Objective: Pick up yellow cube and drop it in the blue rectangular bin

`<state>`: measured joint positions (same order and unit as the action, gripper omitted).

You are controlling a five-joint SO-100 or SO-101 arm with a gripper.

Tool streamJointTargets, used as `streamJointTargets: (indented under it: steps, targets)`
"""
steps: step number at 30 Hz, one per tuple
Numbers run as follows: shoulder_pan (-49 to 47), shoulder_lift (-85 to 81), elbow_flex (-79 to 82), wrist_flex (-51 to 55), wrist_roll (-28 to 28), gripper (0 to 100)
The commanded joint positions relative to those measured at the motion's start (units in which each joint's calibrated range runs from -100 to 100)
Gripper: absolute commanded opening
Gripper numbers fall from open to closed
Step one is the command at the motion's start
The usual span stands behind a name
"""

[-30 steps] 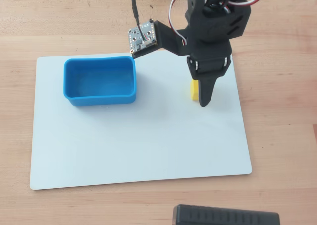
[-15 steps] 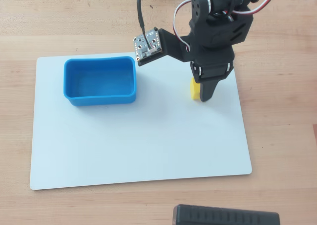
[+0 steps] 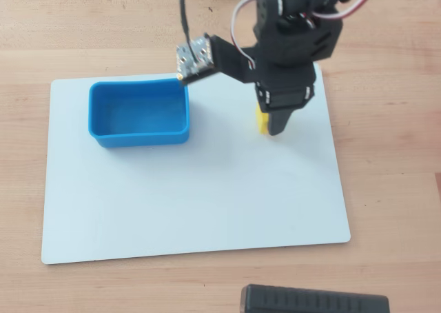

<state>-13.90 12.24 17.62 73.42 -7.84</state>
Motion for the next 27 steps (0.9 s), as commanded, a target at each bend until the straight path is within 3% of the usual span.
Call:
streamJointTargets:
  steps: [1,11,27]
  targets:
    - [3.26,-16.19,-7.35,4.53,0.93,6]
    - [14.41,-26.13,-9.07,9.07,4.30,5]
    - [32.94,-23.71,-4.26,5.60,6.89,4]
